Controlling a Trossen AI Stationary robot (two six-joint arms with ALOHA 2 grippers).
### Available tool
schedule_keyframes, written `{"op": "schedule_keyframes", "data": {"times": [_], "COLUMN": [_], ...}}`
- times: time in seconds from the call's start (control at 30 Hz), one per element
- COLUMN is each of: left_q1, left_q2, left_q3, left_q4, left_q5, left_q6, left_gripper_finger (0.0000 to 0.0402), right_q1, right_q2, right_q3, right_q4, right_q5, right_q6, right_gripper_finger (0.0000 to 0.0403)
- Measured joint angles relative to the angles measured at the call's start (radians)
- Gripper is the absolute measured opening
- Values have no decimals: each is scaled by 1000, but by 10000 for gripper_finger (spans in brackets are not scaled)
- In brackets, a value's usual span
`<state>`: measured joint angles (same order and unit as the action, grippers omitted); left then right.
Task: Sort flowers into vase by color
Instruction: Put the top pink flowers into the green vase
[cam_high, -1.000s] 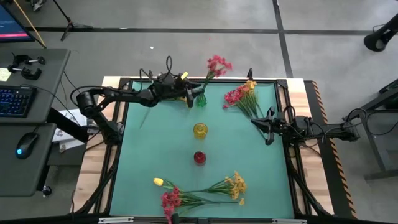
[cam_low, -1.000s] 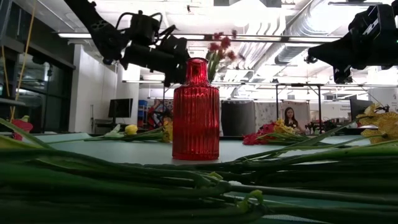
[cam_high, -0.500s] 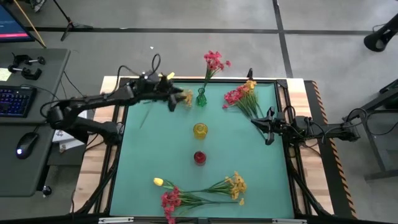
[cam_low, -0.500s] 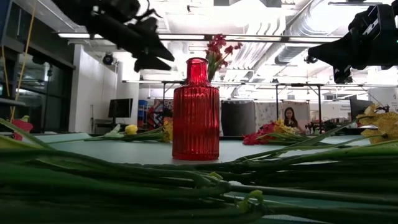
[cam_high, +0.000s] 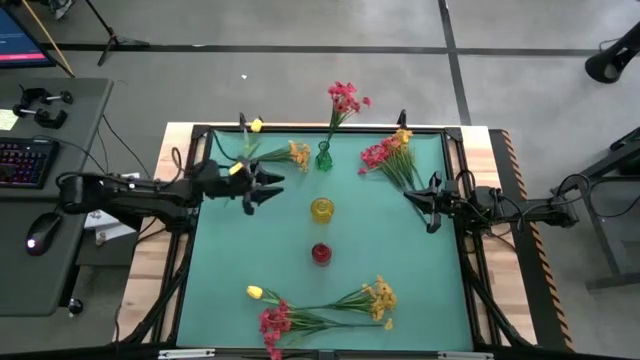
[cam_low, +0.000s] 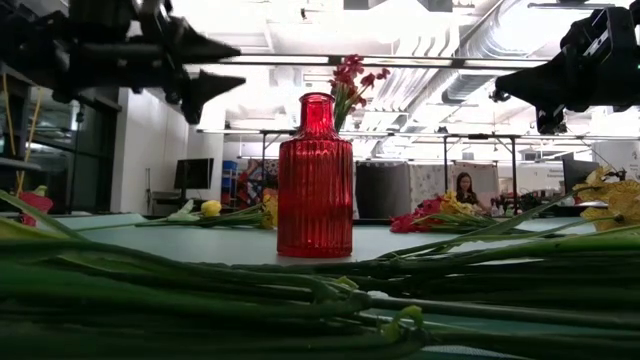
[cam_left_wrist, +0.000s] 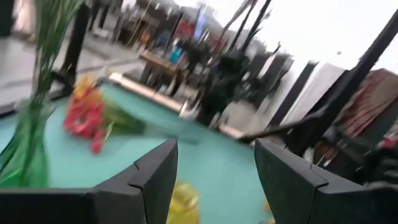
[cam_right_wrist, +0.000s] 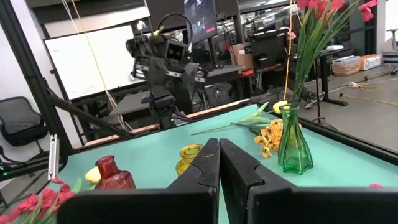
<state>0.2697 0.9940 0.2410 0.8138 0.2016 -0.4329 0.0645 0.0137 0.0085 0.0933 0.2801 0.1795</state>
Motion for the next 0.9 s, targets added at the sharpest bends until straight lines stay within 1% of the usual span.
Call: {"op": "schedule_keyframes", "data": {"times": [0.03,0.13,0.17,0.2,0.27,0.33,0.37,0.4,0.57,0.63,0.7,0.8,0.87,0.9], "left_q1": [-5,-19,-22,-25,-32,-35,-35,-34,-33,-33,-33,-33,-33,-33], "left_q2": [-12,-43,-52,-58,-64,-64,-63,-64,-64,-64,-63,-64,-63,-63], "left_q3": [2,5,5,5,5,5,5,5,5,5,5,5,5,5], "left_q4": [4,5,1,0,1,3,8,15,60,66,66,68,68,69], "left_q5": [0,1,2,3,3,-1,-4,-9,-51,-58,-58,-61,-66,-67], "left_q6": [-1,23,37,53,84,122,138,152,158,158,165,191,204,207], "left_gripper_finger": [202,202,202,202,202,202,202,202,202,202,202,202,202,202], "right_q1": [-2,-11,-13,-12,-16,-17,-15,-11,-3,-8,-17,-35,-61,-79], "right_q2": [0,0,0,0,18,60,96,140,447,577,693,845,930,968], "right_q3": [0,1,1,0,0,0,0,0,0,4,32,88,139,169], "right_q4": [1,22,32,56,142,210,259,323,708,791,782,706,601,521], "right_q5": [24,161,179,181,160,42,-11,-37,-34,-30,4,155,247,264], "right_q6": [-9,-73,-18,68,170,178,174,166,22,14,47,145,226,267], "right_gripper_finger": [0,0,0,0,0,0,0,0,0,0,0,0,0,0]}}
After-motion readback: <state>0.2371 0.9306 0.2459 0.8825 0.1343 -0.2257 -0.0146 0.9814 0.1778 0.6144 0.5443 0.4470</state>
